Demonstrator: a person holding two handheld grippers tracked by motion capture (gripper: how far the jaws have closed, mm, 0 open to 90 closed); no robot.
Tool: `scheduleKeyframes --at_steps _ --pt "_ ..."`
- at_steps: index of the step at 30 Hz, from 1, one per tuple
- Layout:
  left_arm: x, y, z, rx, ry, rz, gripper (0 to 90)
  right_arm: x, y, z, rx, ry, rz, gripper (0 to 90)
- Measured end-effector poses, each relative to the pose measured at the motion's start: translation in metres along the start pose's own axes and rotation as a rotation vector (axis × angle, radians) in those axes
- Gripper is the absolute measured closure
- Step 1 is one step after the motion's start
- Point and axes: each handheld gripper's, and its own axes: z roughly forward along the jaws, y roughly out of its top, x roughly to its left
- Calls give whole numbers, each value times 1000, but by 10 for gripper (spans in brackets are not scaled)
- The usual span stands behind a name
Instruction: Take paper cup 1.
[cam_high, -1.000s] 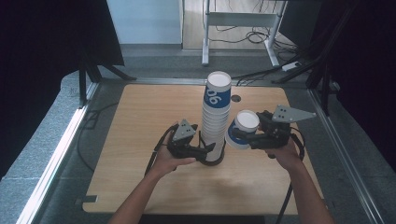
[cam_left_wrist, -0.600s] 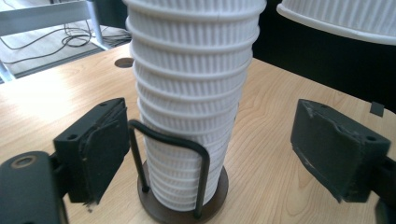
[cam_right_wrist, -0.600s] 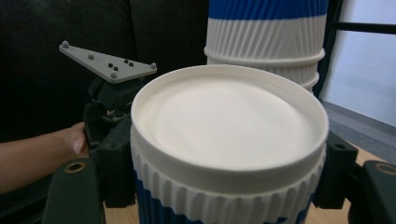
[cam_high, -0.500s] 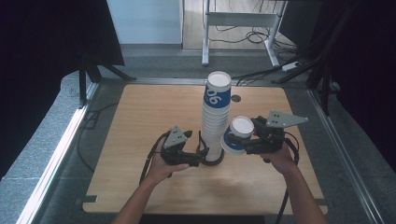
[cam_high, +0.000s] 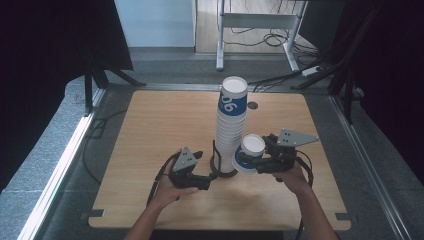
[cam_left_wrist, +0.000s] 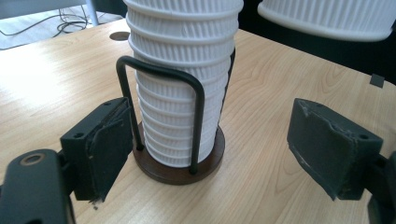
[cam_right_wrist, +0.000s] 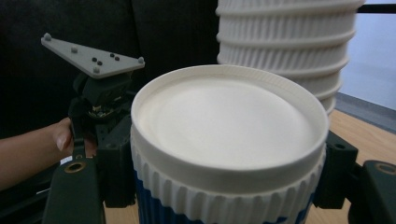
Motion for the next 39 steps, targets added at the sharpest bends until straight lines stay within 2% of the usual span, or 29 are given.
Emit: scheduleKeyframes --at_steps 6,9,13,16,27,39 --pt "0 -9 -3 -10 -6 -16 150 6 -16 6 7 10 1 270" --pt "-1 -11 -5 -4 0 -4 151 8 -25 7 -3 8 15 270" --pt "-2 -12 -10 -36 12 -7 165 11 -36 11 -24 22 29 270" --pt "-4 -11 -14 -52 8 -9 165 14 -42 17 -17 24 27 270" --pt "-6 -10 -19 -66 -21 -14 165 22 -61 34 9 33 33 270" --pt "-12 -12 -18 -64 -37 -13 164 30 -68 46 31 32 34 270"
